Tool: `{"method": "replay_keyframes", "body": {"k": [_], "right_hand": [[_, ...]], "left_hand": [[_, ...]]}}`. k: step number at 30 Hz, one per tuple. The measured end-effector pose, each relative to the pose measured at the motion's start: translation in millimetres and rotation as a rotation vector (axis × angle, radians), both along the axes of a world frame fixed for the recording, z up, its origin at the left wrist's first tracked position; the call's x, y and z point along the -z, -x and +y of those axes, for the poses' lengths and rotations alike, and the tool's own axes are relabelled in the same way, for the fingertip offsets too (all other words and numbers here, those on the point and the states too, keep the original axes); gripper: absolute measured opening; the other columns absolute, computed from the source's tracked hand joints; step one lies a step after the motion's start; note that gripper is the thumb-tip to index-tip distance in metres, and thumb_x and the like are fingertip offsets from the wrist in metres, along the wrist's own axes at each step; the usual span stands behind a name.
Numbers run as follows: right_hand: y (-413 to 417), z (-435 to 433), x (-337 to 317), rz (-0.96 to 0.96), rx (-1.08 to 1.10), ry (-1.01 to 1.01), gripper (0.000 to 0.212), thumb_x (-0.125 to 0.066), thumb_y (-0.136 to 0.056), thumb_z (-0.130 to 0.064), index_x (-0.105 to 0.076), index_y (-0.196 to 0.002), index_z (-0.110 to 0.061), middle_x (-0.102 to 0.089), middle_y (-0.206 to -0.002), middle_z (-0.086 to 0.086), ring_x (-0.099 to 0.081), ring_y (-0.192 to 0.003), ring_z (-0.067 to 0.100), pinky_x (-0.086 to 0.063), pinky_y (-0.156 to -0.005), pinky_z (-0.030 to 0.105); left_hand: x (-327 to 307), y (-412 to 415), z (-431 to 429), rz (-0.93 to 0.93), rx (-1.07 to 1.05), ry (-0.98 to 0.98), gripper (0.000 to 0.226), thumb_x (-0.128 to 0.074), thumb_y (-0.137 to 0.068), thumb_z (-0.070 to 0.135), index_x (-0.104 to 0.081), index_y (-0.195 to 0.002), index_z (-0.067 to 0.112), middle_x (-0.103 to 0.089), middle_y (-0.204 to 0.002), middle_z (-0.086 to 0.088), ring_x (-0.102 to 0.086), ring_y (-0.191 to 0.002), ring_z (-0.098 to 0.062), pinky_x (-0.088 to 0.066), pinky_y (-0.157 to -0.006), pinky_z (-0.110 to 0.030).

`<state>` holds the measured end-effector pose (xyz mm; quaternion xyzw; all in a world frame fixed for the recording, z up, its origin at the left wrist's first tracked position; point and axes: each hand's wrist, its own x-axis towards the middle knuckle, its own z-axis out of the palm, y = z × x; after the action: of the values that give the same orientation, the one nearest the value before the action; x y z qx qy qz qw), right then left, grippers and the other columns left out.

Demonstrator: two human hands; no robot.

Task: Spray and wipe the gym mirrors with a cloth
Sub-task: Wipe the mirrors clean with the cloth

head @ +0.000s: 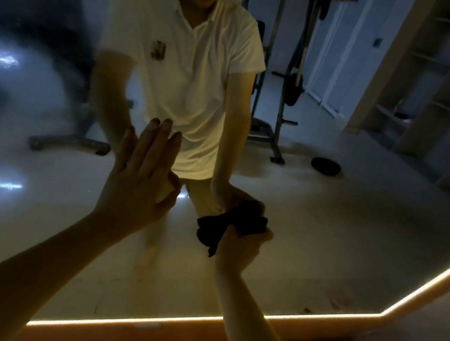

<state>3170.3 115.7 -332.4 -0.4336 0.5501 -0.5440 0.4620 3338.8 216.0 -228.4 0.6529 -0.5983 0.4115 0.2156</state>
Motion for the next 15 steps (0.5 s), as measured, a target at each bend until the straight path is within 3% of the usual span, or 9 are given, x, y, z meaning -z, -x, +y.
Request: {"method": "replay_keyframes", "body": {"k": [3, 6, 9, 11, 15], "right_hand": [[-35.7, 36.8, 1.9, 0.037, -0.098, 0.107, 0.039, -0.067, -0.096, -0.011, -0.043, -0.125, -0.020, -0.067, -0.106, 0.000, -0.070, -0.093, 0.015, -0.061, -0.076, 0.030], [-56.7, 66.5, -3.5, 0.107, -0.233, 0.271, 0.035, -0.066, -0.098, -0.009, -0.043, -0.117, -0.028, -0.063, -0.096, -0.013, -0.066, -0.087, -0.003, -0.055, -0.073, 0.017], [-49.7, 64.5, -20.4, 0.126, -0.278, 0.322, 0.036, -0.062, -0.100, -0.009, -0.042, -0.106, -0.039, -0.065, -0.092, -0.007, -0.067, -0.081, 0.004, -0.056, -0.067, 0.023], [-30.8, 45.9, -39.7, 0.121, -0.196, 0.398, 0.035, -0.062, -0.099, -0.005, -0.045, -0.110, -0.034, -0.066, -0.096, -0.005, -0.067, -0.082, 0.007, -0.055, -0.067, 0.022], [5.6, -6.3, -103.4, 0.120, 0.026, 0.495, 0.044, -0.061, -0.090, 0.005, -0.045, -0.129, -0.005, -0.059, -0.110, -0.009, -0.059, -0.096, -0.007, -0.052, -0.084, 0.015]], "left_hand": [[-1.5, -4.5, 12.8, -0.014, 0.033, -0.049, 0.086, -0.071, -0.097, 0.029, -0.024, -0.162, -0.002, -0.013, -0.172, -0.023, -0.011, -0.161, -0.039, -0.018, -0.126, -0.064], [0.7, -15.1, 31.5, 0.013, 0.030, -0.042, 0.083, -0.071, -0.095, 0.020, -0.026, -0.161, -0.004, -0.014, -0.172, -0.024, -0.013, -0.160, -0.040, -0.020, -0.126, -0.064], [1.1, -28.4, 50.6, 0.028, 0.018, -0.010, 0.080, -0.073, -0.094, 0.017, -0.031, -0.159, -0.005, -0.016, -0.171, -0.025, -0.014, -0.160, -0.040, -0.015, -0.128, -0.060], [-2.8, -38.0, 60.2, 0.039, 0.020, 0.004, 0.076, -0.068, -0.097, 0.022, -0.033, -0.158, -0.006, -0.016, -0.171, -0.025, -0.014, -0.160, -0.040, -0.008, -0.130, -0.055], [-11.6, -57.4, 69.8, 0.052, -0.008, 0.032, 0.074, -0.059, -0.100, 0.034, -0.034, -0.158, -0.004, -0.018, -0.171, -0.026, -0.015, -0.160, -0.041, -0.009, -0.130, -0.056]]}}
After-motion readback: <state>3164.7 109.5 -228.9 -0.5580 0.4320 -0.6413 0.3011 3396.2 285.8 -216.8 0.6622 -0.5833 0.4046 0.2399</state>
